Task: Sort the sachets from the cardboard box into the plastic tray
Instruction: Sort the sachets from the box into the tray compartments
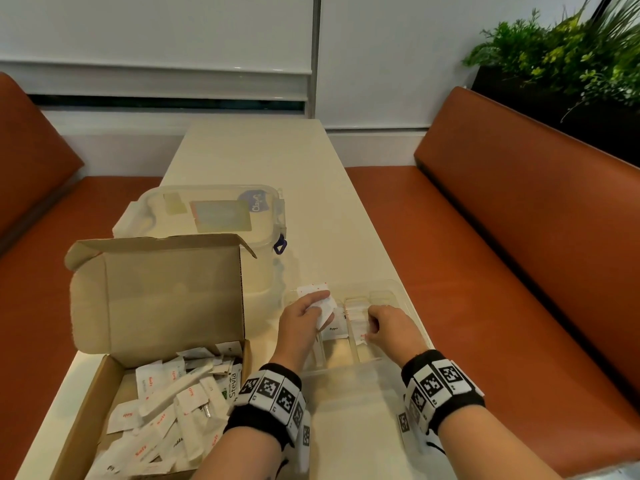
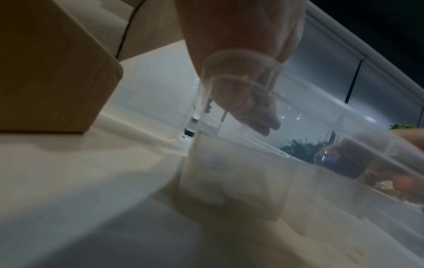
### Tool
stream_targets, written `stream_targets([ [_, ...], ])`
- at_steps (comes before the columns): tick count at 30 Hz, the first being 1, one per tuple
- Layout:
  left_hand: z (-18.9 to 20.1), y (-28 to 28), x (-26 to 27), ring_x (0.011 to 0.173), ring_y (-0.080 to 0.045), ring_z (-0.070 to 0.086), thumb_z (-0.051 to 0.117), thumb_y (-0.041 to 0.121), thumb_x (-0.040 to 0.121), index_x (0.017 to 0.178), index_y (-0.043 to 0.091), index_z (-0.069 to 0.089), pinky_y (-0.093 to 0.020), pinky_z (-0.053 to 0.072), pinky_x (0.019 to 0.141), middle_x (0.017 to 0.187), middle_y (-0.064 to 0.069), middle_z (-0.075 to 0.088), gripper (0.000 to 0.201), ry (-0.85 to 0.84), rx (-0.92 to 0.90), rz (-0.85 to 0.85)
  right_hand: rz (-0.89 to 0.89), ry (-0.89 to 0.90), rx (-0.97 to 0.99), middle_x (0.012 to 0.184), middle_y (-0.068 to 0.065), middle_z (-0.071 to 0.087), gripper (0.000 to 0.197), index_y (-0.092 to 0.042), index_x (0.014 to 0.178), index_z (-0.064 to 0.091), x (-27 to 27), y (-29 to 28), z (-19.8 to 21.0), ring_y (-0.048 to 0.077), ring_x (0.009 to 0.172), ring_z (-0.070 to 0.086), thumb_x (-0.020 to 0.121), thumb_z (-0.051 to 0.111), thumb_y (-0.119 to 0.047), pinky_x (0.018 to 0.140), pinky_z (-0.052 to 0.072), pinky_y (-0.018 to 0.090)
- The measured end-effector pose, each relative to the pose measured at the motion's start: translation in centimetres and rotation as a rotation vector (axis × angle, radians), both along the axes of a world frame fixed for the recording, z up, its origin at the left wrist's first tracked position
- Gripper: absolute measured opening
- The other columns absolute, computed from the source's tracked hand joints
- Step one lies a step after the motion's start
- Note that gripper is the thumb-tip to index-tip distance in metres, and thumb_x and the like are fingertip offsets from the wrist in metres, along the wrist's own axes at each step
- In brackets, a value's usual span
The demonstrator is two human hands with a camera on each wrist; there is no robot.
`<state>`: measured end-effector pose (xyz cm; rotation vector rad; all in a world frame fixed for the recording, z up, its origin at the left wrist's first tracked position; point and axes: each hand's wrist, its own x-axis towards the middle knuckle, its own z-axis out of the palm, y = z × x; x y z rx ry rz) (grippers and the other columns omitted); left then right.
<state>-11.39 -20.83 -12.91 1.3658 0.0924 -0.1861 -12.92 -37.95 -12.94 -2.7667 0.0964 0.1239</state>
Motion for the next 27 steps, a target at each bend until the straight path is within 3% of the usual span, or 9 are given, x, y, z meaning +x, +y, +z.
stream_targets([
  [4, 0.2, 0.2, 0.0, 0.110, -0.018, 0.057, 0.036, -0.013, 0.087, 0.107, 0.025, 0.069, -0.023, 0.056, 0.078, 0.127, -0.003, 0.052, 0.054, 0.008, -0.038, -0.029, -0.055, -0.116, 0.138, 0.072, -0.005, 0.052, 0.020, -0.017, 0.073, 0.048, -0.1, 0.3, 1.0, 0.011, 0.065, 0.046, 0.084, 0.065, -0.018, 0.056, 0.036, 0.020],
  [7, 0.2, 0.3, -0.1, 0.110, -0.013, 0.054, 0.039, -0.012, 0.087, 0.118, 0.035, 0.060, -0.032, 0.055, 0.087, 0.134, -0.001, 0.047, 0.061, -0.023, 0.011, -0.058, -0.097, -0.224, 0.371, 0.068, -0.006, 0.055, 0.017, -0.015, 0.076, 0.056, -0.1, 1.8, 1.9, 0.005, 0.061, 0.047, 0.086, 0.065, -0.026, 0.055, 0.036, 0.015],
  [10, 0.5, 0.3, -0.1, 0.072, 0.003, 0.057, 0.043, -0.011, 0.084, 0.122, 0.040, 0.057, -0.018, 0.051, 0.063, 0.132, -0.016, 0.052, 0.065, -0.081, 0.071, -0.068, -0.154, -0.160, 0.650, 0.071, -0.001, 0.059, 0.019, -0.011, 0.083, 0.060, 0.0, 3.5, 2.5, 0.007, 0.058, 0.054, 0.084, 0.070, -0.027, 0.053, 0.044, 0.016],
  [12, 0.6, 0.4, -0.1, 0.057, 0.002, 0.053, 0.045, -0.011, 0.083, 0.124, 0.038, 0.058, -0.014, 0.044, 0.055, 0.127, -0.023, 0.054, 0.065, -0.097, 0.085, -0.087, -0.186, -0.099, 0.787, 0.075, 0.004, 0.061, 0.024, -0.009, 0.088, 0.058, 0.1, 4.1, 2.7, 0.011, 0.057, 0.059, 0.080, 0.074, -0.025, 0.049, 0.048, 0.018],
  [16, 0.5, 0.4, -0.1, 0.092, 0.010, 0.059, 0.051, -0.004, 0.088, 0.104, 0.034, 0.070, -0.018, 0.048, 0.083, 0.120, 0.010, 0.062, 0.045, -0.084, 0.028, -0.080, -0.209, -0.052, 0.863, 0.072, 0.009, 0.061, 0.031, -0.008, 0.093, 0.055, 0.1, 4.5, 2.8, 0.016, 0.061, 0.060, 0.075, 0.079, -0.011, 0.056, 0.053, 0.027],
  [18, 0.4, 0.2, 0.0, 0.106, 0.003, 0.057, 0.053, 0.009, 0.094, 0.099, 0.027, 0.072, -0.021, 0.046, 0.091, 0.113, 0.011, 0.066, 0.027, -0.092, 0.034, -0.036, -0.210, -0.053, 0.902, 0.065, 0.006, 0.062, 0.030, -0.006, 0.094, 0.055, 0.2, 4.3, 2.8, 0.012, 0.056, 0.060, 0.074, 0.078, -0.006, 0.056, 0.053, 0.024],
  [21, 0.0, 0.1, 0.2, 0.099, -0.004, 0.063, 0.055, 0.012, 0.094, 0.095, 0.024, 0.073, -0.025, 0.051, 0.084, 0.105, 0.007, 0.070, 0.021, -0.078, 0.013, 0.041, -0.207, -0.047, 0.982, 0.064, 0.007, 0.063, 0.027, -0.004, 0.094, 0.057, 0.2, 3.8, 2.9, 0.010, 0.053, 0.059, 0.075, 0.076, -0.002, 0.053, 0.050, 0.018],
  [24, -0.3, -0.1, 0.4, 0.091, 0.001, 0.064, 0.053, 0.010, 0.095, 0.095, 0.028, 0.072, -0.018, 0.053, 0.068, 0.104, 0.013, 0.069, 0.027, -0.046, -0.004, 0.074, -0.227, -0.040, 1.060, 0.066, 0.006, 0.062, 0.018, -0.005, 0.093, 0.061, 0.1, 2.8, 3.0, 0.011, 0.056, 0.061, 0.079, 0.071, -0.001, 0.056, 0.052, 0.019],
  [27, -0.4, -0.4, 0.6, 0.098, -0.008, 0.062, 0.047, 0.002, 0.096, 0.093, 0.021, 0.071, -0.021, 0.056, 0.071, 0.106, 0.003, 0.067, 0.031, -0.010, -0.025, 0.066, -0.264, -0.064, 1.174, 0.067, 0.007, 0.062, 0.006, -0.001, 0.088, 0.064, 0.2, 1.8, 3.2, 0.012, 0.058, 0.063, 0.083, 0.067, 0.001, 0.060, 0.054, 0.019],
])
